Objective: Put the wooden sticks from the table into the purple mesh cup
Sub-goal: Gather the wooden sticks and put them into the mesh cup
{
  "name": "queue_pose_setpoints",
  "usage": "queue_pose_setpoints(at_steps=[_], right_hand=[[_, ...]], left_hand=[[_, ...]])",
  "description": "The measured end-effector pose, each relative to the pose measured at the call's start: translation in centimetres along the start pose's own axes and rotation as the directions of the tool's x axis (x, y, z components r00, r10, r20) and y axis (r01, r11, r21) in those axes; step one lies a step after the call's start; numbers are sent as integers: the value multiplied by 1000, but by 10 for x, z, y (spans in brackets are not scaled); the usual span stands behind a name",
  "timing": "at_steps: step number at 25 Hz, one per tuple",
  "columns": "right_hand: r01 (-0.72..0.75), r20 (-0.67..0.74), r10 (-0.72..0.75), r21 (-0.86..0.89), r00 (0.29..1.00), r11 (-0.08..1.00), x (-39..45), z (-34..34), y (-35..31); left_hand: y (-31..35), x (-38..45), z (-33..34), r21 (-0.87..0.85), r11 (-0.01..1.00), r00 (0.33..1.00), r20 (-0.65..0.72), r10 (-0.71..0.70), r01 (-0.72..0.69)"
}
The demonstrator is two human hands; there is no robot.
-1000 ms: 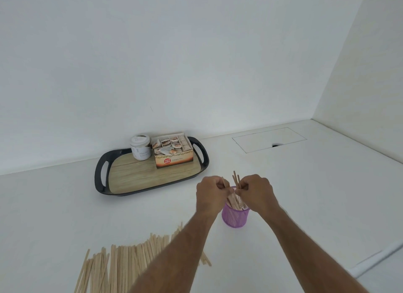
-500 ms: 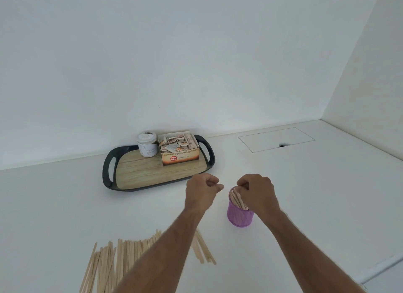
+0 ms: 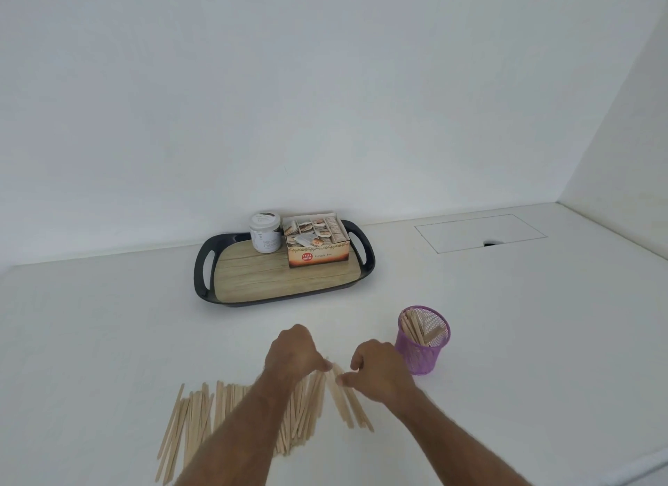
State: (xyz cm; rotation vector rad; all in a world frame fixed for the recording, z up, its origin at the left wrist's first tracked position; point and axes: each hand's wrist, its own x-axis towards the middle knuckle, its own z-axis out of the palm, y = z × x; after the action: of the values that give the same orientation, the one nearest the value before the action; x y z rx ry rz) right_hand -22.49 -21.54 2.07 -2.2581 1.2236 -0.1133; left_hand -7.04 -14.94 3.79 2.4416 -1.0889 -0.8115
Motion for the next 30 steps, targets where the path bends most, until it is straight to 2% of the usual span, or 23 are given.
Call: queue_pose_setpoints(at_steps=[4,10,20,26,30], right_hand=[[-87,55,89,-37,995,996,-3,20,-1],[-134,55,138,-63,989,989,0,28,-3],[-141,59,144,-57,988,988,4,30,-2],[-115,66,112,52,992,992,-1,27,4],[-77,20,75,177,997,981,0,18,9]], left_hand=[[-11,-8,8,75,996,997,51,-61,57],[-17,-13,19,130,990,998,30,-62,58],[-23,-11,20,-32,995,994,68,-89,91],[-26,-11,18,-132,986,993,56,-99,106],[-23,-9,9,-175,982,997,5,-72,72]])
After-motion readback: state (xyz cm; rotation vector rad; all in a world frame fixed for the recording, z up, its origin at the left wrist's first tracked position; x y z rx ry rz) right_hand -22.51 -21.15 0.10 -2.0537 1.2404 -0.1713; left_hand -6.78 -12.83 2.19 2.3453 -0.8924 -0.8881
